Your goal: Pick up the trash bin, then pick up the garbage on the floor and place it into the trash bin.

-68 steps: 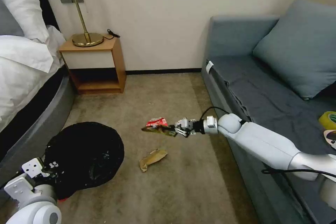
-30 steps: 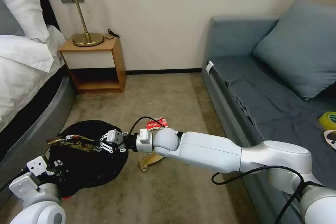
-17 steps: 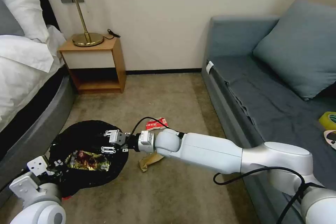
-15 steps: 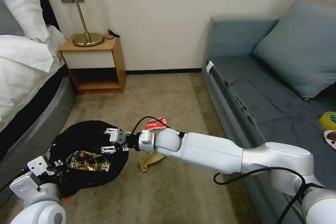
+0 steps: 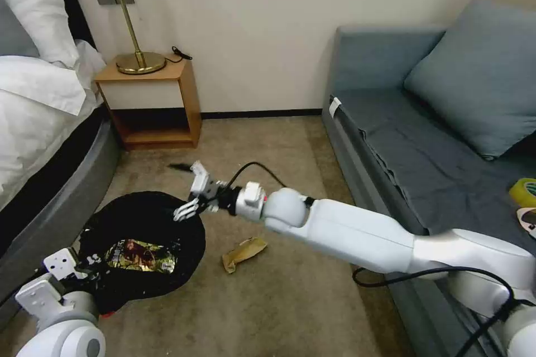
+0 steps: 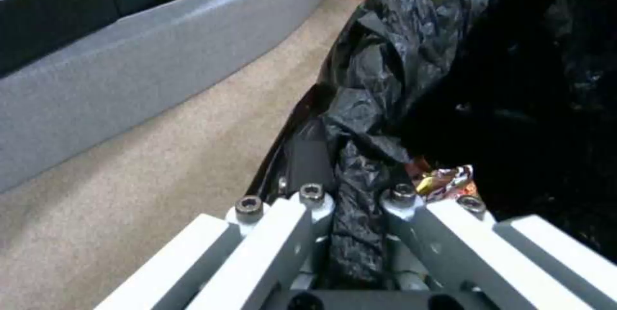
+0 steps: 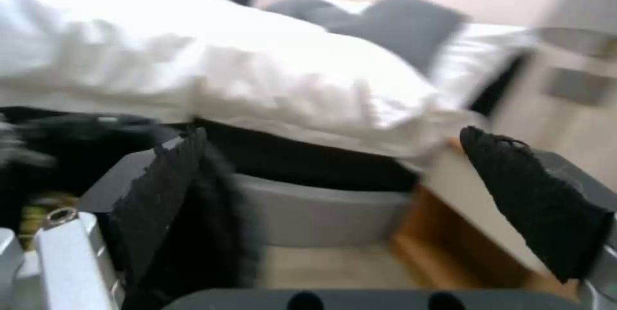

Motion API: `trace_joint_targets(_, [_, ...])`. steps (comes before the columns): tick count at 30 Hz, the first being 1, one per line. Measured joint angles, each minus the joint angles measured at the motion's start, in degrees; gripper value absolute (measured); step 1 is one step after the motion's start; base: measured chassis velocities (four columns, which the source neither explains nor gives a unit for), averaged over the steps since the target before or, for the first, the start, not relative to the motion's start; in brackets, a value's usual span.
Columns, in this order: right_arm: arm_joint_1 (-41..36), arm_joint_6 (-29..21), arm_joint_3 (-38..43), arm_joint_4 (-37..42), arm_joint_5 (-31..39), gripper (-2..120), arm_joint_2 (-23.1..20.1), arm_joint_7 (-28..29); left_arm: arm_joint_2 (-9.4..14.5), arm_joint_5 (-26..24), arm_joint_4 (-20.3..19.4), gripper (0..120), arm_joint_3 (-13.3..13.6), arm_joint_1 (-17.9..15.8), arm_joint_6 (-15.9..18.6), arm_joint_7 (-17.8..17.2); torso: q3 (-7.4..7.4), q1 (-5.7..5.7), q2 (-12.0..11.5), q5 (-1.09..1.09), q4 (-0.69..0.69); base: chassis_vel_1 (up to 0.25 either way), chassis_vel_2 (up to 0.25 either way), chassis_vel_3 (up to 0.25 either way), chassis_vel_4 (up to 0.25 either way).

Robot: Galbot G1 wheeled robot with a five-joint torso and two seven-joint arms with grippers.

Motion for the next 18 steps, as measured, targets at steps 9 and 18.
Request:
trace_joint_targets(9, [-14.3,-8.3,19.3,15.6,-0.3,100,-10.7,13.9,0.0,0.0,0.8,3,0.0,-0.5,0.0,0.1,0.0,0.0,0.0,0.0,-0.01,0.0,0.0,0.0,0.0])
trace_joint_targets(18, [-34.3,-11.5,38.6,26.8,-3.0,100,-12.2,24.1,0.0,-0.1,0.9,3,-0.2,-0.5,0.0,0.1,0.0,0.0,0.0,-0.01,0.0,0.0,0.0,0.0,0.0])
